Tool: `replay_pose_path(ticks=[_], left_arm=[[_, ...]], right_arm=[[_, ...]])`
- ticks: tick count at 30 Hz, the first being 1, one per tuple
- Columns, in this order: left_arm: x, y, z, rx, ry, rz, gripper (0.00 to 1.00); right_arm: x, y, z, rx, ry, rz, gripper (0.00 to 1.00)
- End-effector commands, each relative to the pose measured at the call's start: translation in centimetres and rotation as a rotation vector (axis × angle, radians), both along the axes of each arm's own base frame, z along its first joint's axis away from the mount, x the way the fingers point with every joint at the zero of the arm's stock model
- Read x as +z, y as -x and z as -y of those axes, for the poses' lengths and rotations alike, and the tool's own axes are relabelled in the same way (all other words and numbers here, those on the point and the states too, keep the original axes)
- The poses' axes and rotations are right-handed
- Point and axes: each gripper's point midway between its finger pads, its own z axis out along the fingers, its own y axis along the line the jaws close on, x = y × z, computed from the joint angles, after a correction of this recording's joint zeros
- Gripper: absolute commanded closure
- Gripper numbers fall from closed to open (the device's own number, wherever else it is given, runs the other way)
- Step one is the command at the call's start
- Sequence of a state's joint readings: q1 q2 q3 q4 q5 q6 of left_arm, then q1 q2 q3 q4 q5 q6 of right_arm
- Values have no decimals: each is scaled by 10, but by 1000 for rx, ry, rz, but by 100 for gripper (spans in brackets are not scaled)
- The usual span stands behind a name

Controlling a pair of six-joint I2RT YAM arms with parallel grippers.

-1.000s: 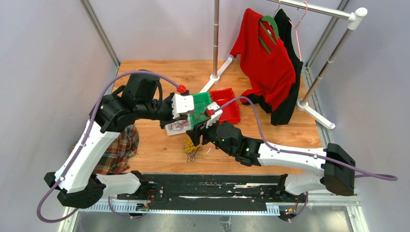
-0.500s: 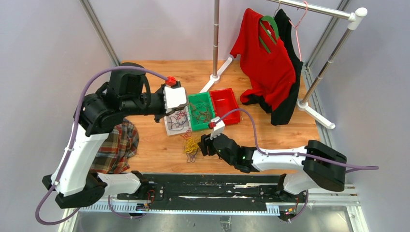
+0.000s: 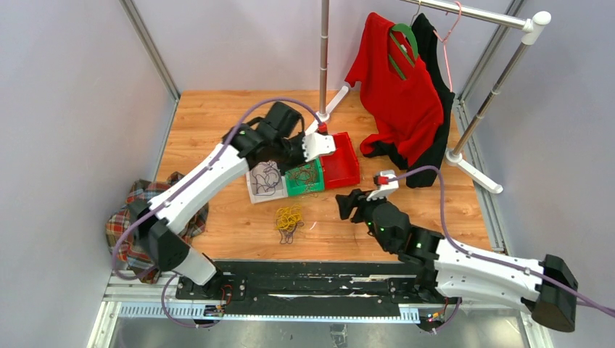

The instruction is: Untangle the cables

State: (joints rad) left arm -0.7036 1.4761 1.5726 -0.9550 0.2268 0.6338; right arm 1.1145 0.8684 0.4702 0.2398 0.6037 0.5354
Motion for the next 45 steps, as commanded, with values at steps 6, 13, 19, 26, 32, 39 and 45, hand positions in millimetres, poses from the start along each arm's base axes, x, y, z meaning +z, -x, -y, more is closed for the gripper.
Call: replay_pose_path(ticks=[6,13,19,26,32,39,45], left_arm=[[-52,-106,18,106,-151,229,100],[-82,-156,14,146,-228,301,100],[-116,-173,-1,156,-316,336,100],[-140,-159,0,146,-345,191,94],[-108,-145,-2,161,-312,136,56],[-35,-117,-6,201,-174,125,9],[14,-80,-19,252,-33,113,2]], right_arm=[[-8,-3,72,-197,60,30,41],[-13,-4,74,-197,85,22,43],[-17,-6,69,-183,108,14,45],[-16,-8,65,-169,128,10,45],[-7,-9,60,-146,142,17,46],[1,-9,50,-104,151,16,44],[7,-9,35,-56,150,5,35]])
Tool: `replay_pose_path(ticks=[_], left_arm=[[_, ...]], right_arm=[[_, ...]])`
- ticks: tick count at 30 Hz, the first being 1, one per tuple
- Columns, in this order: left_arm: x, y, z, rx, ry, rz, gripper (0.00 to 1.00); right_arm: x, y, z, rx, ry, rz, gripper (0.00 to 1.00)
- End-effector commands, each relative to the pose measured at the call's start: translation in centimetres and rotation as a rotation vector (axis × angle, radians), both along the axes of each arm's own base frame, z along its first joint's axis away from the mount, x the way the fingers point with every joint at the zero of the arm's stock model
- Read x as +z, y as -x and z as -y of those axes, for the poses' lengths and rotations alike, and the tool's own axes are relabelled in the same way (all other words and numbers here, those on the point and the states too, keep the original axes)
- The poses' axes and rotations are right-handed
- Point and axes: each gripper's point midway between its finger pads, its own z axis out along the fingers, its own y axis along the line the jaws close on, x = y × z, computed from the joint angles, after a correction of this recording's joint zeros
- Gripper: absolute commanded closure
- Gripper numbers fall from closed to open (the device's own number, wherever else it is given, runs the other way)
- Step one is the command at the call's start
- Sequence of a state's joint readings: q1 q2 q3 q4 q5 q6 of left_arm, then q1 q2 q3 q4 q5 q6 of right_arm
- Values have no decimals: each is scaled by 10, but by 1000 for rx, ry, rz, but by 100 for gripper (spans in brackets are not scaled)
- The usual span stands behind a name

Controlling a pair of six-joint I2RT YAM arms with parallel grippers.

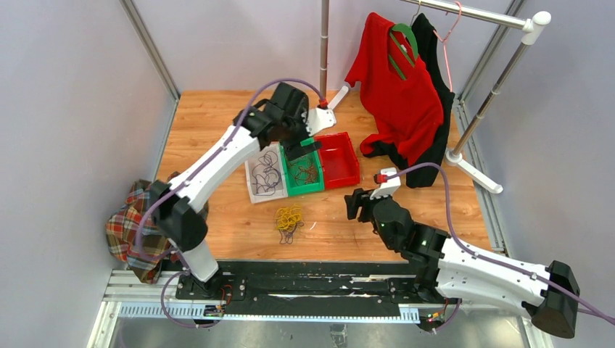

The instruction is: Untangle the cables

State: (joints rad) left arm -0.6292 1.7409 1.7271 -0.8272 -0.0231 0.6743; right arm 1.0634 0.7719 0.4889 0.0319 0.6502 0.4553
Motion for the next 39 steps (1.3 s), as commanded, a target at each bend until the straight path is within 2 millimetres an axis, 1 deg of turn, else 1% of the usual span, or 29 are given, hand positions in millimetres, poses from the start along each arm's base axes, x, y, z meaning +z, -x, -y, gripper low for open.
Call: replay_pose_path(ticks=[1,2,3,4,7,8,10,11,12,13,15,17,18,20,23,25,28,29,31,34,37,39], left_arm=[[44,37,-12,49,154,-23,2],[49,44,-16,65,175,-21,2],[53,51,-21,92,195,-23,2],[60,58,-29,116,216,-15,2],[62,72,-53,180,220,-26,2],[61,75,-64,205,211,-22,2],[63,78,-85,262,203,4,2],[66,76,-100,306,209,24,2],[71,75,-113,349,222,45,2],[79,74,-125,389,245,66,2],[90,70,-146,468,286,88,2],[97,72,-161,508,298,96,2],[96,74,-165,515,297,94,2],[88,81,-169,512,291,78,2],[72,94,-160,463,312,21,2],[65,99,-152,445,343,-21,2],[52,108,-143,414,359,-89,2],[48,110,-142,399,355,-101,2],[38,115,-140,358,337,-120,2],[16,124,-136,271,295,-161,2],[-4,128,-133,210,263,-205,2],[-14,131,-129,180,248,-235,2]], right_arm=[[12,-4,-13,36,-5,-4,31],[10,-4,-19,54,-2,-13,27],[7,-5,-26,74,3,-24,26],[4,-3,-37,117,7,-41,25],[-8,1,-74,240,30,-107,24],[-7,1,-89,285,27,-118,24],[-12,4,-118,393,39,-142,27],[-15,5,-131,438,46,-155,30],[-24,8,-145,499,69,-181,31],[-26,12,-157,550,82,-196,32],[-34,17,-175,612,119,-237,33],[-46,20,-185,642,148,-266,34],[-51,21,-189,654,159,-279,34],[-65,24,-194,667,184,-313,35],[-90,27,-195,653,206,-369,38],[-105,27,-195,643,222,-400,42],[-119,27,-194,625,246,-444,54],[-120,28,-193,618,246,-454,59],[-116,28,-193,608,225,-461,66],[-104,32,-191,599,162,-451,78],[-96,35,-186,584,122,-452,97],[-97,36,-176,554,126,-457,99]])
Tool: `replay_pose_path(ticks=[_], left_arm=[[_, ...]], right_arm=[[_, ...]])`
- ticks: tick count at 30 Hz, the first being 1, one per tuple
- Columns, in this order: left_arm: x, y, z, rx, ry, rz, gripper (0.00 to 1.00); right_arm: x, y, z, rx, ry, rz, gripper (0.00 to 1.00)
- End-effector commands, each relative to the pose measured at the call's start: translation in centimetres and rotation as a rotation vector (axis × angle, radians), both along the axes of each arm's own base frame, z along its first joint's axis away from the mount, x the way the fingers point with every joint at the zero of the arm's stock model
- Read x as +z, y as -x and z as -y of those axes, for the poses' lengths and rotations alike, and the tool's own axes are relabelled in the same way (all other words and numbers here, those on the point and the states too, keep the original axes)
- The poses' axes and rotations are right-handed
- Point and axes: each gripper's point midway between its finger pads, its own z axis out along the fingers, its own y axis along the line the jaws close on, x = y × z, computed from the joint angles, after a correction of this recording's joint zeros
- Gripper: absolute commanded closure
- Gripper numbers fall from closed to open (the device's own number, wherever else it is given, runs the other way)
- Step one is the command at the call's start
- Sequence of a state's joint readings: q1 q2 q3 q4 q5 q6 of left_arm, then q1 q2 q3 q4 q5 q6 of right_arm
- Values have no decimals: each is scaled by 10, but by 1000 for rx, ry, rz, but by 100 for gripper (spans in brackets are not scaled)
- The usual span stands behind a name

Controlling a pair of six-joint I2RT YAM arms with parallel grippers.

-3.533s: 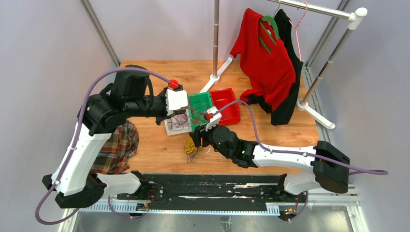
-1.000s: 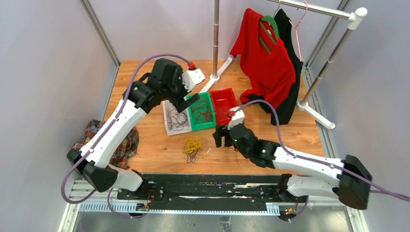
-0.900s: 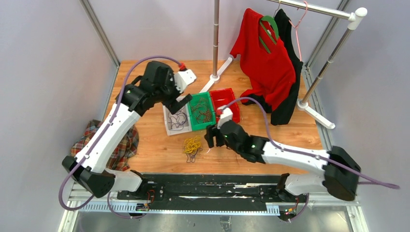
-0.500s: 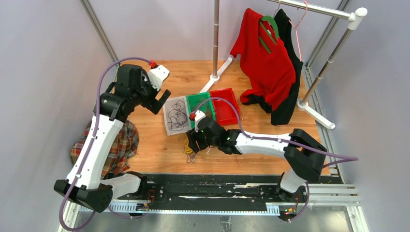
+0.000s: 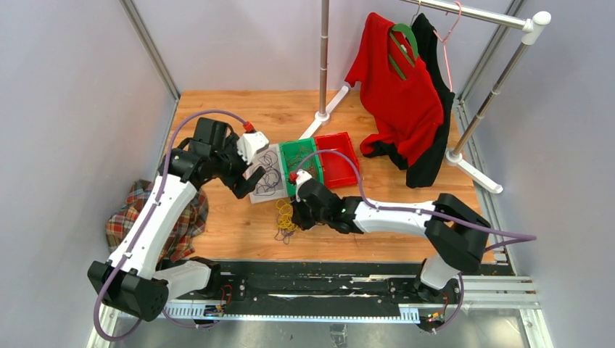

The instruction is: Untangle the cables

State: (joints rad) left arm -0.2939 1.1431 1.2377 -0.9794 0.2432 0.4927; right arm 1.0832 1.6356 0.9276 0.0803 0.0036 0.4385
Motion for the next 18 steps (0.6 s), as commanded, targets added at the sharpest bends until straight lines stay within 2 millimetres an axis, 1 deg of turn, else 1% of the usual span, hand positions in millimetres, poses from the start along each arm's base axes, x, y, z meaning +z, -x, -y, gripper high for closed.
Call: replay_pose_path(ticks=[1,6,8,11,13,15,18], left_arm=[[-16,8,12,-137,2,-31,2],[-33,21,24,-260,-37,-49,2],[-39,28,29,-311,-61,-50,2],[-49,37,41,-377,-69,-76,1],[-52,41,50,-400,-43,-104,1],[-48,44,60,-403,10,-132,3],[-36,50,74,-416,101,-151,8]], right_arm=[[10,5,13,-57,-30,-7,99],[8,3,38,-121,-4,19,99],[10,2,44,-136,-11,23,99],[18,5,44,-128,-41,29,99],[24,8,43,-114,-69,30,99],[37,10,39,-99,-117,36,99],[61,13,32,-72,-198,50,99]])
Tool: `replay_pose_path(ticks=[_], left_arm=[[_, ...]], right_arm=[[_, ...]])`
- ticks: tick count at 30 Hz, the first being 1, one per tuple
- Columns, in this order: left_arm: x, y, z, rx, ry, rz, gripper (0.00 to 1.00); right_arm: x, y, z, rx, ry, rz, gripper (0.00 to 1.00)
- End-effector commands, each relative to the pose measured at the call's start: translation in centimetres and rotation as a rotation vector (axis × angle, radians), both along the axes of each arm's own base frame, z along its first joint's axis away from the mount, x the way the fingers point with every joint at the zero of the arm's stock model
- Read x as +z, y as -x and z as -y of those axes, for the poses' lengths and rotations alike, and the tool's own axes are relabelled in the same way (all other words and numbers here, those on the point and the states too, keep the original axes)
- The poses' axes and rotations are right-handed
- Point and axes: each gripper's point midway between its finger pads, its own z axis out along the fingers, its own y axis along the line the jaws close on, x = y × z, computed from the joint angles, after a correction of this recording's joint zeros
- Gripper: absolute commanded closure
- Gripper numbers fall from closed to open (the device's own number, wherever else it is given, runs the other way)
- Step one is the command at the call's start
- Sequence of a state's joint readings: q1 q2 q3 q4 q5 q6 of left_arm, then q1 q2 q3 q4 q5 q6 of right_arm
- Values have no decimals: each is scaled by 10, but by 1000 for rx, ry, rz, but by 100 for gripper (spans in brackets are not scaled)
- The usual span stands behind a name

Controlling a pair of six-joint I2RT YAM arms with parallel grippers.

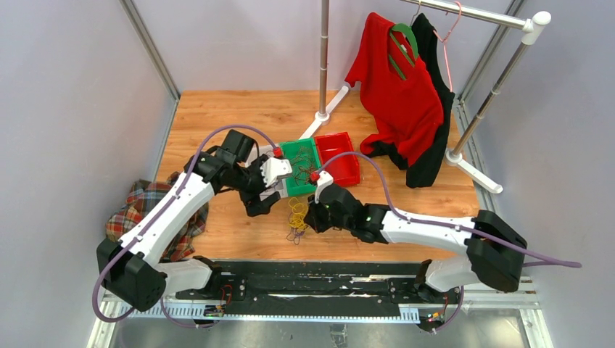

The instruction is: Untangle the cables

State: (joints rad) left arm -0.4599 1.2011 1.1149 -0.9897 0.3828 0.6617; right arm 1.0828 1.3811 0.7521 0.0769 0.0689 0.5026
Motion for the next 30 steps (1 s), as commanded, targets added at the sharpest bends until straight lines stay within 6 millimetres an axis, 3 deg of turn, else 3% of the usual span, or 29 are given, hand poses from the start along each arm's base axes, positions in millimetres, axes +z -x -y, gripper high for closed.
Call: replay_pose_path(ticks=[1,7,10,14,21,25,30], left_arm=[[24,9,27,-37,150,-42,11],[40,15,38,-67,229,-54,29],[40,18,42,-54,249,-86,27],[42,15,48,42,280,-163,17],[63,4,60,234,433,-278,18],[73,0,66,281,528,-337,24],[71,-1,67,316,569,-382,39]], right_arm=[[42,2,-13,30,-144,32,99],[63,8,-24,89,-204,42,99],[65,9,-25,93,-201,51,99],[76,7,-25,82,-225,79,99],[99,6,-23,65,-270,138,99],[110,7,-21,63,-289,161,99],[121,8,-19,60,-308,184,99]])
